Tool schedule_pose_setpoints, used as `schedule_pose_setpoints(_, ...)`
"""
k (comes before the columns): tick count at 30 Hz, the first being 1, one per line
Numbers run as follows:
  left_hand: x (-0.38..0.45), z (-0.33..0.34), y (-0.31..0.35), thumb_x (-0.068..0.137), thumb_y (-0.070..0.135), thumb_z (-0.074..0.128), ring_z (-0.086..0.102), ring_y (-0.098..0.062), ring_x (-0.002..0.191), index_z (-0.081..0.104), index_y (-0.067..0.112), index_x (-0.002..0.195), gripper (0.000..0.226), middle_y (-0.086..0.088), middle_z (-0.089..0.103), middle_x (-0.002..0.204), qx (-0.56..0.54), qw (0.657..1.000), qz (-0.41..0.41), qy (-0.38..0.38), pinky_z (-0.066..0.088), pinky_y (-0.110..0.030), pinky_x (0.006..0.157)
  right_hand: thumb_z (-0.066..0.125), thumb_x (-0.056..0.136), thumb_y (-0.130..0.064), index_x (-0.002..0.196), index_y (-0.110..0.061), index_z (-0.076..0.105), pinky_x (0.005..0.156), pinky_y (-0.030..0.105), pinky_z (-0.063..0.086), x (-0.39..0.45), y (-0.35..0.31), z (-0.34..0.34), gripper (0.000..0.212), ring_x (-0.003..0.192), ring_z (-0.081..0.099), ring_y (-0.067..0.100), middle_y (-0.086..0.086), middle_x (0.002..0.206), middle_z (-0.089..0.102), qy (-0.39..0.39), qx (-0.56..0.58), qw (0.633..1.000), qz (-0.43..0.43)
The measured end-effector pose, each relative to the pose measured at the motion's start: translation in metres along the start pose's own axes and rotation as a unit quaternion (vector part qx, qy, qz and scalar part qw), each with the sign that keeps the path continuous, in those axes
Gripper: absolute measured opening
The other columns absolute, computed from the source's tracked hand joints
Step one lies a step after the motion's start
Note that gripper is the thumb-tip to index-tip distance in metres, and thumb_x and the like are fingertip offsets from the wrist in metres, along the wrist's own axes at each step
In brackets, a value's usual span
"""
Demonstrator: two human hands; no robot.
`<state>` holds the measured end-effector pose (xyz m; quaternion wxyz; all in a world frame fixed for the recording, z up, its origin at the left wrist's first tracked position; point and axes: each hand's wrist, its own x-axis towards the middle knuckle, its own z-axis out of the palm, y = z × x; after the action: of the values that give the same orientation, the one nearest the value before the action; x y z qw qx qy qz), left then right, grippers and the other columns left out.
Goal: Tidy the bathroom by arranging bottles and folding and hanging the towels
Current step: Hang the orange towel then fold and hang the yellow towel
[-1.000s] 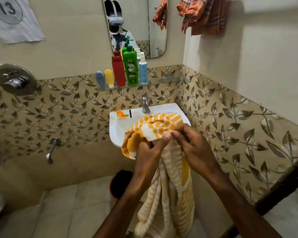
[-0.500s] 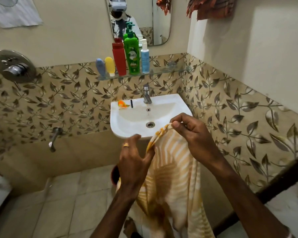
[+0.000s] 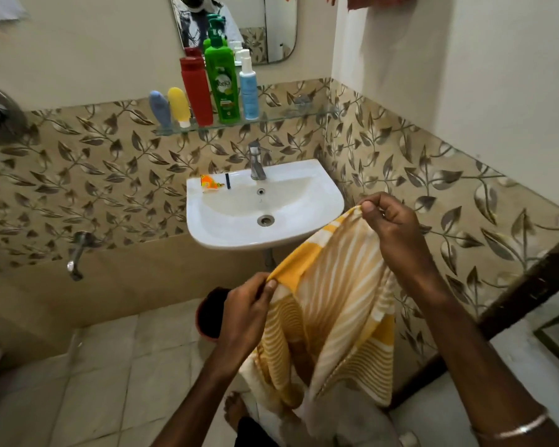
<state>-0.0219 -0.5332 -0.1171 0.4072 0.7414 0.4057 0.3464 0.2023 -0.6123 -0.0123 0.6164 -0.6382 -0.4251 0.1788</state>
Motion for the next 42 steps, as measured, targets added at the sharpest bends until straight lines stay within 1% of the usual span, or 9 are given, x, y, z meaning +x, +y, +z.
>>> schedule_pose_setpoints(5, 0.008, 0.0, 0.023, 0.098, 0.047, 0.053, 0.065, -0.011, 0.082, 0.064, 0.031, 0.105, 0.021, 0.008, 0.07, 0.089, -0.041, 0.999, 0.002, 0.028, 0.051, -0.036, 0.068, 0.053, 0.103, -0.015, 0.088, -0.021, 0.063, 0.069, 0.01, 0.043, -0.001, -0.001, -0.002, 0.02, 0.069, 0.054, -0.006, -0.009, 0.077, 0.059, -0.01, 0.02, 1.0, 0.006)
schedule_pose_setpoints(9, 0.009, 0.006, 0.041, 0.078, 0.073, 0.059, 0.061, -0.004, 0.09, 0.058, 0.039, 0.117, 0.053, 0.014, 0.064, 0.101, -0.003, 1.0, 0.029, 0.005, 0.048, -0.017, 0.069, 0.056, 0.101, -0.015, 0.09, -0.018, 0.066, 0.072, 0.014, 0.046, -0.005, -0.011, 0.008, 0.015, 0.075, 0.057, -0.001, -0.007, 0.082, 0.063, -0.075, 0.004, 0.997, -0.002)
schedule_pose_setpoints(14, 0.012, 0.023, 0.058, 0.082, 0.054, 0.068, 0.07, -0.009, 0.088, 0.065, 0.025, 0.117, 0.045, 0.006, 0.073, 0.099, -0.023, 0.991, 0.129, -0.014, 0.059, -0.04, 0.073, 0.061, 0.099, -0.018, 0.091, -0.017, 0.07, 0.08, 0.029, 0.052, -0.009, -0.012, 0.024, 0.012, 0.082, 0.066, 0.008, -0.004, 0.084, 0.07, -0.214, -0.062, 0.975, -0.005)
schedule_pose_setpoints(18, 0.016, 0.021, 0.055, 0.091, 0.034, 0.062, 0.072, -0.017, 0.084, 0.071, 0.026, 0.111, 0.024, 0.003, 0.077, 0.092, -0.039, 0.99, 0.133, 0.015, 0.057, -0.048, 0.071, 0.074, 0.084, -0.041, 0.096, -0.033, 0.071, 0.079, 0.056, 0.056, -0.007, -0.001, 0.019, 0.015, 0.087, 0.065, 0.044, 0.03, 0.096, 0.066, -0.216, -0.066, 0.974, -0.01)
schedule_pose_setpoints(20, 0.015, 0.015, 0.059, 0.091, 0.021, 0.061, 0.072, -0.012, 0.087, 0.074, 0.025, 0.106, 0.02, 0.007, 0.077, 0.094, -0.064, 0.991, 0.113, 0.021, 0.057, -0.045, 0.075, 0.082, 0.078, -0.041, 0.097, -0.034, 0.07, 0.072, 0.046, 0.055, -0.007, 0.005, 0.012, 0.024, 0.077, 0.063, 0.034, 0.029, 0.097, 0.065, -0.219, -0.077, 0.973, -0.004)
schedule_pose_setpoints(24, 0.019, 0.007, 0.067, 0.09, 0.015, 0.06, 0.063, -0.008, 0.072, 0.071, 0.014, 0.092, 0.012, 0.007, 0.07, 0.079, -0.07, 0.992, 0.103, 0.024, 0.051, -0.032, 0.064, 0.083, 0.077, -0.042, 0.086, -0.023, 0.07, 0.069, 0.04, 0.055, -0.019, 0.018, 0.006, 0.025, 0.073, 0.065, 0.019, -0.004, 0.083, 0.071, -0.261, -0.112, 0.958, 0.047)
schedule_pose_setpoints(28, 0.018, 0.0, 0.073, 0.093, 0.009, 0.061, 0.056, -0.004, 0.068, 0.07, 0.012, 0.089, 0.01, 0.003, 0.067, 0.076, -0.087, 0.991, 0.089, 0.042, 0.043, -0.021, 0.061, 0.081, 0.079, -0.04, 0.069, -0.015, 0.059, 0.064, 0.033, 0.04, -0.036, 0.042, -0.002, 0.034, 0.065, 0.051, 0.013, 0.0, 0.068, 0.055, -0.261, -0.076, 0.957, 0.097)
schedule_pose_setpoints(35, 0.023, -0.02, 0.063, 0.094, 0.006, 0.06, 0.055, -0.005, 0.071, 0.069, 0.014, 0.081, 0.017, 0.009, 0.063, 0.072, -0.185, 0.974, 0.027, 0.127, 0.044, -0.02, 0.063, 0.086, 0.066, -0.05, 0.073, -0.018, 0.065, 0.075, 0.042, 0.052, -0.046, 0.076, -0.012, 0.039, 0.08, 0.061, 0.034, 0.016, 0.084, 0.063, -0.2, -0.08, 0.967, 0.137)
schedule_pose_setpoints(42, 0.02, -0.031, 0.038, 0.093, 0.003, 0.059, 0.062, -0.003, 0.076, 0.072, 0.015, 0.092, 0.018, 0.006, 0.069, 0.084, -0.181, 0.976, -0.039, 0.113, 0.049, -0.024, 0.07, 0.077, 0.085, -0.026, 0.083, -0.004, 0.063, 0.068, 0.028, 0.046, -0.054, 0.075, 0.004, 0.026, 0.076, 0.058, 0.016, 0.004, 0.079, 0.062, -0.243, 0.035, 0.956, 0.159)
